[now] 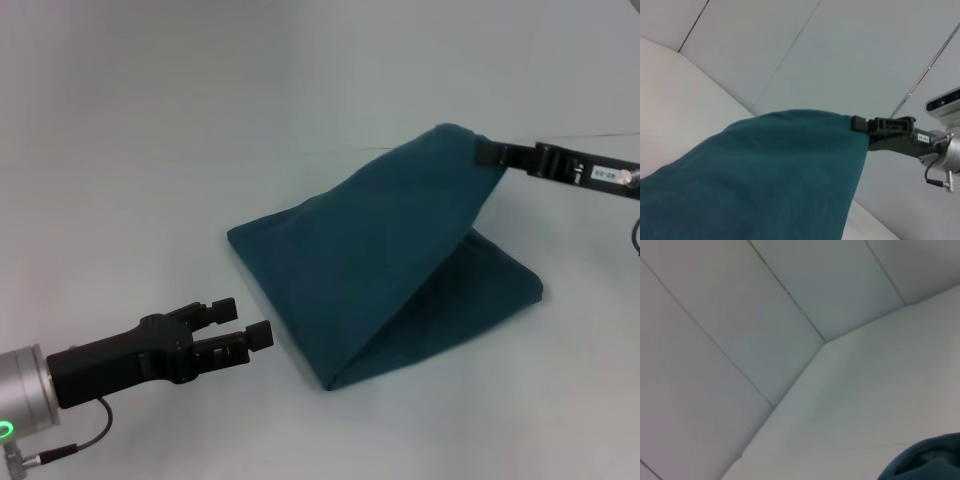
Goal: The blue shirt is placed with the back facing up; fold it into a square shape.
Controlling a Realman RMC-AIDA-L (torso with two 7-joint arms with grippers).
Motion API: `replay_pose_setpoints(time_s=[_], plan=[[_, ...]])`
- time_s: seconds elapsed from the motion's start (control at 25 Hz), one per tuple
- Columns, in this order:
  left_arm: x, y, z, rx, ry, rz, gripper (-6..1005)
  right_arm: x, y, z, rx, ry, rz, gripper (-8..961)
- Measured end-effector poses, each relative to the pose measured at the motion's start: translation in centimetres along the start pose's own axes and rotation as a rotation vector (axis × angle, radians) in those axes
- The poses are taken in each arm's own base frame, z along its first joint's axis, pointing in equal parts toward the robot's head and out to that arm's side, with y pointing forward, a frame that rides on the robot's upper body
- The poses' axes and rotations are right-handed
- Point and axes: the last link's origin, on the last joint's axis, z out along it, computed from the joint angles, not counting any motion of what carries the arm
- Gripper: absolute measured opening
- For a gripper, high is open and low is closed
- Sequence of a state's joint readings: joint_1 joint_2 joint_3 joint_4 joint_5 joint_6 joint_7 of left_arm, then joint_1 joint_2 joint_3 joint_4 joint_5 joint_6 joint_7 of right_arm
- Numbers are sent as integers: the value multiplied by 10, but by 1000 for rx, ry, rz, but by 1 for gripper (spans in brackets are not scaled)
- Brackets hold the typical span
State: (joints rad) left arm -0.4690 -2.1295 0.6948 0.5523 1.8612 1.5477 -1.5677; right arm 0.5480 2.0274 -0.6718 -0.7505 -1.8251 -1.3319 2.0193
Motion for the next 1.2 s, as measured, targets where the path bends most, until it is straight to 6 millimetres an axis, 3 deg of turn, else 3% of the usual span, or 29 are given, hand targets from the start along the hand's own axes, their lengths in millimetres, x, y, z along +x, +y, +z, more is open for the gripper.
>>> replay_pose_setpoints(time_s=[0.64, 0.88, 1.2], plan=[[-2, 1, 4, -2, -10, -21, 951, 45, -56, -28, 253, -8, 127, 60], [-1, -1, 5, 12, -6, -22, 951, 49, -70, -35, 347, -30, 132, 60], [9, -9, 15, 53, 15, -23, 951, 34, -80, -48, 400, -107, 149, 335]])
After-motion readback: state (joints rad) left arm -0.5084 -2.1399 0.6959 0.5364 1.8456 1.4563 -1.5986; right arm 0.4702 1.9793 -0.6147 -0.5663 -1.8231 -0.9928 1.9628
